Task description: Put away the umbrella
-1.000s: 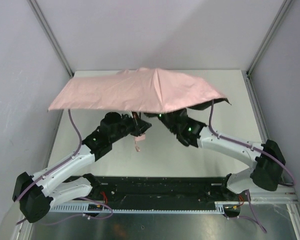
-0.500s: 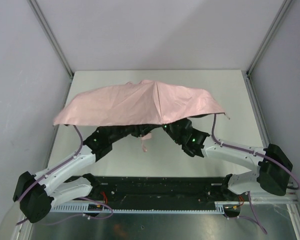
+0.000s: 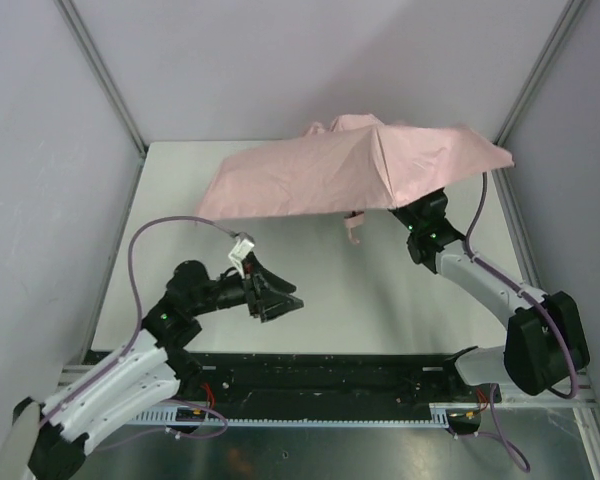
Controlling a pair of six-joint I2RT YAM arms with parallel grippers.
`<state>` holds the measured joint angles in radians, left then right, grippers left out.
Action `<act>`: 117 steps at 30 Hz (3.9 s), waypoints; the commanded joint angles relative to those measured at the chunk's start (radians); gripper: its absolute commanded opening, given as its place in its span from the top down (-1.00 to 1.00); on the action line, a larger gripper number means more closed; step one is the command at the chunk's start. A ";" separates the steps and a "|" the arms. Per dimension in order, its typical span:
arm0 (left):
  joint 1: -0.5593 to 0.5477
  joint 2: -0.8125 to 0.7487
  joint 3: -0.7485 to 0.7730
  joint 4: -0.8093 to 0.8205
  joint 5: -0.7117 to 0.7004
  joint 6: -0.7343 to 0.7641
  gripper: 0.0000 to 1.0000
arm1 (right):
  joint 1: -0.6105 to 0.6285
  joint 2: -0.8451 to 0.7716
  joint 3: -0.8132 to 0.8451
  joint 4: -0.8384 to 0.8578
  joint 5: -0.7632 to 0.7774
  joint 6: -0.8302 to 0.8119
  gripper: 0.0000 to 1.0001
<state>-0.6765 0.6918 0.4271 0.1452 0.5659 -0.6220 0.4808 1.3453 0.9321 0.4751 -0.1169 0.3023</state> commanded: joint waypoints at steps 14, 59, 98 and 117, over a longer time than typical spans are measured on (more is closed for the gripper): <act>0.048 0.021 0.788 -0.440 -0.335 0.002 -0.99 | -0.065 -0.293 -0.172 0.092 -0.660 -0.259 1.00; 0.259 0.308 0.557 0.162 -0.060 -0.083 1.00 | 0.066 -0.548 -0.276 -0.630 -0.007 0.072 -0.77; 0.213 0.261 0.381 0.235 0.211 0.030 1.00 | 0.528 -0.080 0.351 -0.685 0.049 -0.044 0.74; 0.257 0.335 0.376 0.261 0.033 -0.046 1.00 | 0.606 -0.483 0.273 -1.047 0.045 -0.002 -0.69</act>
<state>-0.4545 0.9955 0.7792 0.3286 0.6819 -0.5858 1.0729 0.8951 1.2240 -0.5610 -0.0769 0.2413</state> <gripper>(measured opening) 0.074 0.860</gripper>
